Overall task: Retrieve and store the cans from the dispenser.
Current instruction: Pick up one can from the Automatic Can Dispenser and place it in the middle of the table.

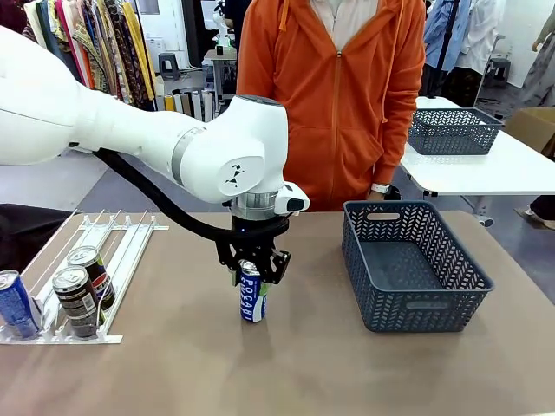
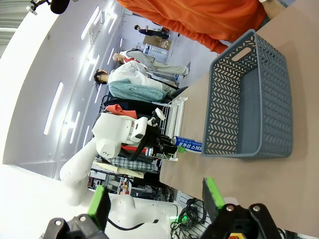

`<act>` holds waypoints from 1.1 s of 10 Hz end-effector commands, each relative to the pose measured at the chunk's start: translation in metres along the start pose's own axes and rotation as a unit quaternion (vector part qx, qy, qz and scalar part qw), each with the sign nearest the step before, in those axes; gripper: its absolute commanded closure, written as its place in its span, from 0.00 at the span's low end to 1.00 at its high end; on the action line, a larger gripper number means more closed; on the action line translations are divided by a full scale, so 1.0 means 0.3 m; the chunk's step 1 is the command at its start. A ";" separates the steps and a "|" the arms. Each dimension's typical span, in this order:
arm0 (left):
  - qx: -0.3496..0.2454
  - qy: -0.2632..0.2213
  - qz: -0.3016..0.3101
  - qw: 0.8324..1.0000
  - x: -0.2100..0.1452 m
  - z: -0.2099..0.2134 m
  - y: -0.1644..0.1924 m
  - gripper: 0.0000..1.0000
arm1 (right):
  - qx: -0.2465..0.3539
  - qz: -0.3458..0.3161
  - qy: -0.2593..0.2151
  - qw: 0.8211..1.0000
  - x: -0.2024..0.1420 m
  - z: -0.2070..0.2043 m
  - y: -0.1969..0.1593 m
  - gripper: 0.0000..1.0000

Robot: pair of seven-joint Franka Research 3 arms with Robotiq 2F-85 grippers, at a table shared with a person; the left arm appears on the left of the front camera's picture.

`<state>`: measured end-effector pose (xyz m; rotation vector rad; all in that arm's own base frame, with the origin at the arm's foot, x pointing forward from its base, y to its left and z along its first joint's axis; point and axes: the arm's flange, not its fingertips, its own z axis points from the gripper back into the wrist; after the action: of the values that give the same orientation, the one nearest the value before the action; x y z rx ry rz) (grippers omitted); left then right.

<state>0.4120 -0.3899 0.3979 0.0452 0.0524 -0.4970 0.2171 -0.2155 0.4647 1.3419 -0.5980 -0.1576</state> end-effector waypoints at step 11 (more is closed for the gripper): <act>-0.142 -0.111 0.031 0.983 -0.499 0.460 0.455 0.00 | 0.011 0.012 -0.009 1.000 0.012 -0.001 0.008 0.00</act>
<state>0.3668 -0.2638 0.5468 -0.2081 -0.0859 -0.4474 0.2172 -0.2155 0.4646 1.3425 -0.5975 -0.1580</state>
